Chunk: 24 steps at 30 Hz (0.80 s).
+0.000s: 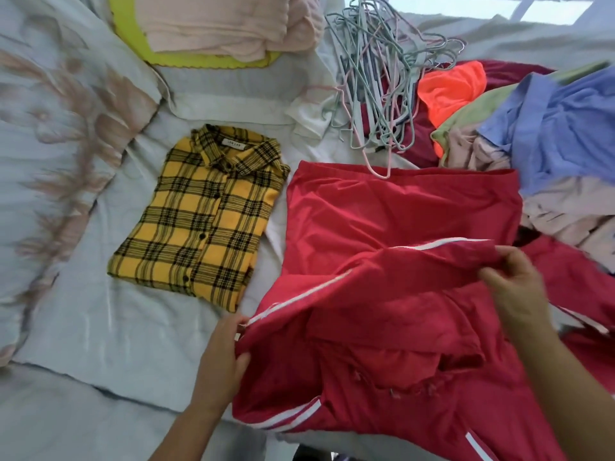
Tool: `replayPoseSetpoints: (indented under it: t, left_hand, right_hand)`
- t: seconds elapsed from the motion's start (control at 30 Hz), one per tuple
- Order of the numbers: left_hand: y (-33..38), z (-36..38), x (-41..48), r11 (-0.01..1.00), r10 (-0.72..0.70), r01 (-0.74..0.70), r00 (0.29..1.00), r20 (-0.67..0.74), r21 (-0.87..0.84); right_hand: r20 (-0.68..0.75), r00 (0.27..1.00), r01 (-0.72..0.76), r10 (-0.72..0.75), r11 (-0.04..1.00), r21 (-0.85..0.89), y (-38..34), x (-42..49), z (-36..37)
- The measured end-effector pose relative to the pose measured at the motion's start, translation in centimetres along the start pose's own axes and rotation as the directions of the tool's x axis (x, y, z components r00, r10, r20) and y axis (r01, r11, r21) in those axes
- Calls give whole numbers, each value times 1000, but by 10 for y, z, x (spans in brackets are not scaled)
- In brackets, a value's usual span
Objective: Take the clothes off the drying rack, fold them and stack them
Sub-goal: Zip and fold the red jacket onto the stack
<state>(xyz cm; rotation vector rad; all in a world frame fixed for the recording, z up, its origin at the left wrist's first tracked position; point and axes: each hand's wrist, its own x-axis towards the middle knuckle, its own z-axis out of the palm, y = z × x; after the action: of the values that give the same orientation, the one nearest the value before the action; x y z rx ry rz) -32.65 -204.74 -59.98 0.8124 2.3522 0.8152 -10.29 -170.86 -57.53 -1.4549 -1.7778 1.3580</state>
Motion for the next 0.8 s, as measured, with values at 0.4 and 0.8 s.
replayPoseSetpoints:
  t: [0.4,0.8]
  left_hand:
    - [18,10,-4,961,-260,270,955,141,-62]
    - [67,60,130,825,-460,473,880,119,-308]
  right_hand:
    - [194,700,-710,687,698,92,53,-39,-62]
    - [2,824,-506,567,734,453,70,-38,-61]
